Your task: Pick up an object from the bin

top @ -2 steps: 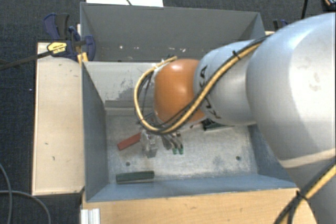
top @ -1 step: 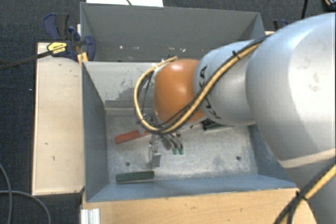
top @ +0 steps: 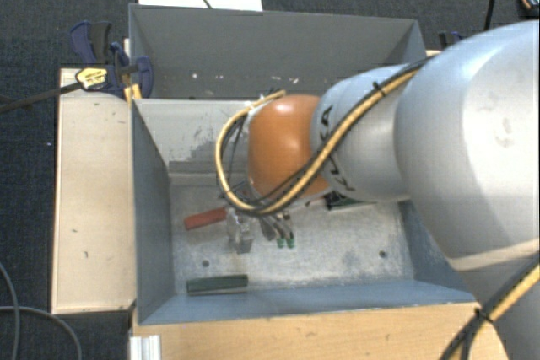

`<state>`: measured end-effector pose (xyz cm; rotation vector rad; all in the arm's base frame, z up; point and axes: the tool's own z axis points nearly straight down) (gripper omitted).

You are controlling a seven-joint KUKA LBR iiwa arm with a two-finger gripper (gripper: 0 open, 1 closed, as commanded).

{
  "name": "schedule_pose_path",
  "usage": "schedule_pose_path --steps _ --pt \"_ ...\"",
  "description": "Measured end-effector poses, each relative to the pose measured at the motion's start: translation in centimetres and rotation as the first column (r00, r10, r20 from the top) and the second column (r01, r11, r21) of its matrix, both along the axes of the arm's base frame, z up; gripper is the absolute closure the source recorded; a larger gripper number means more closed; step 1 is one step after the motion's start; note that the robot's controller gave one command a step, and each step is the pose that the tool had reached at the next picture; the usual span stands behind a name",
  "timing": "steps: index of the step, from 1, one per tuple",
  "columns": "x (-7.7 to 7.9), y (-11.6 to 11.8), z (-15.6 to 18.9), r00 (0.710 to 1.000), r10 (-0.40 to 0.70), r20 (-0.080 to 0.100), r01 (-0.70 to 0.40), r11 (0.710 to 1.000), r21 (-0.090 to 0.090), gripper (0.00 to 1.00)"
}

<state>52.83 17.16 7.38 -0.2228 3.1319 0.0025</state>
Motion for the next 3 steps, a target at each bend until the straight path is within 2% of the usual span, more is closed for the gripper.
schedule_pose_path --steps 1,2,3 --pt "0.0 0.0 0.0 1.000 0.005 0.000 -0.005 1.000 0.000 0.00" --pt "3.5 6.3 -0.3 0.998 0.067 0.006 -0.067 0.998 0.003 0.00" --pt "3.4 5.9 -0.3 0.998 0.061 0.001 -0.061 0.998 0.000 1.00"
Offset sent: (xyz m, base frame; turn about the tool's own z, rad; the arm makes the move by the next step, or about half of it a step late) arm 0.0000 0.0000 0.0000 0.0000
